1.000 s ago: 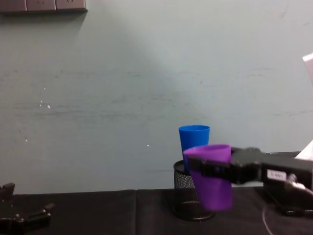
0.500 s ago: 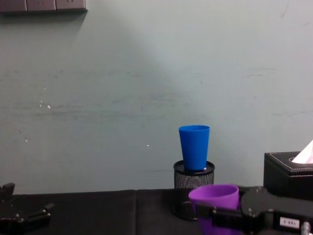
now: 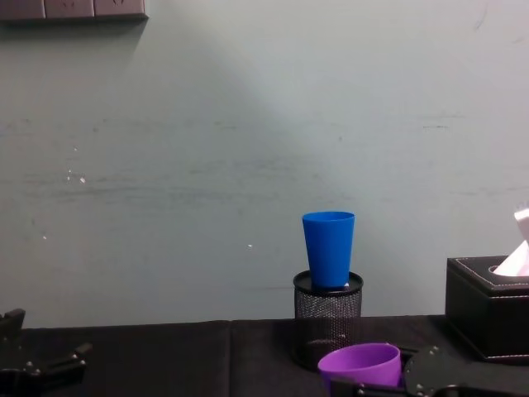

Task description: Pick up one cup with a gripper and tap it against the other cup.

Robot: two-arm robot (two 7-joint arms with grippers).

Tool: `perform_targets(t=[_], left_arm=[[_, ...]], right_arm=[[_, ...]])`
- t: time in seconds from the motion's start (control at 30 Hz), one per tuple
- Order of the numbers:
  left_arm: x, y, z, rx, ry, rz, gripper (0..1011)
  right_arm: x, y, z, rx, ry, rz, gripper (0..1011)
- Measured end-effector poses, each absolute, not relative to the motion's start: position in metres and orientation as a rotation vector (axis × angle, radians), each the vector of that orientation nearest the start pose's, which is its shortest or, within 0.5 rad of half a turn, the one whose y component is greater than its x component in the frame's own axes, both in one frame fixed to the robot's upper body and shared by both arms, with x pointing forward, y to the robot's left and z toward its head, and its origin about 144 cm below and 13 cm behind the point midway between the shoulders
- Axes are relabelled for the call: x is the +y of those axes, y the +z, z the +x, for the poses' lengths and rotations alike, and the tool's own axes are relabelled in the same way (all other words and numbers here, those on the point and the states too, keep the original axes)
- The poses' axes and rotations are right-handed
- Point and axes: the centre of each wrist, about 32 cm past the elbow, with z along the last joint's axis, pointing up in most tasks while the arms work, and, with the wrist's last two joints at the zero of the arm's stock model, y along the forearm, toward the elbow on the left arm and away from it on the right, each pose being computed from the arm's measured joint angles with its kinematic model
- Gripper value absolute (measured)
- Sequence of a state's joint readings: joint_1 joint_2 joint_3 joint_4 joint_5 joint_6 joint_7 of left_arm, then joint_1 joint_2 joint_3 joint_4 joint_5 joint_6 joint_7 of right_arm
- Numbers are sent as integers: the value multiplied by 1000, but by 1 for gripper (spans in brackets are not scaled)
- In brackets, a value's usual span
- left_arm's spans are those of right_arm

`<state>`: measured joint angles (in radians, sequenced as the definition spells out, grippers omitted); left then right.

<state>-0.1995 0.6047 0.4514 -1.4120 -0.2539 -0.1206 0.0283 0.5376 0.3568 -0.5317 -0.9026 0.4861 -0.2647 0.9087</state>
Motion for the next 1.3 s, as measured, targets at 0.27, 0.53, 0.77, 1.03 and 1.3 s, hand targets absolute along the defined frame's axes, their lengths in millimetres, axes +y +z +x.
perform_targets(t=[0.27, 0.53, 0.77, 1.03, 1.3], left_arm=[[310, 1140, 489, -285, 1248, 304, 1000], [310, 1140, 489, -285, 1248, 304, 1000], [310, 1140, 489, -285, 1248, 304, 1000], [310, 1140, 489, -285, 1248, 304, 1000], [310, 1140, 489, -285, 1248, 304, 1000]], right_arm=[[-278, 1119, 580, -17, -485, -88, 724], [-279, 1119, 580, -17, -486, -90, 726], [-279, 1119, 580, -17, -486, -90, 915], [-279, 1119, 580, -17, -485, -90, 1002], [-279, 1119, 580, -18, -485, -89, 1003]])
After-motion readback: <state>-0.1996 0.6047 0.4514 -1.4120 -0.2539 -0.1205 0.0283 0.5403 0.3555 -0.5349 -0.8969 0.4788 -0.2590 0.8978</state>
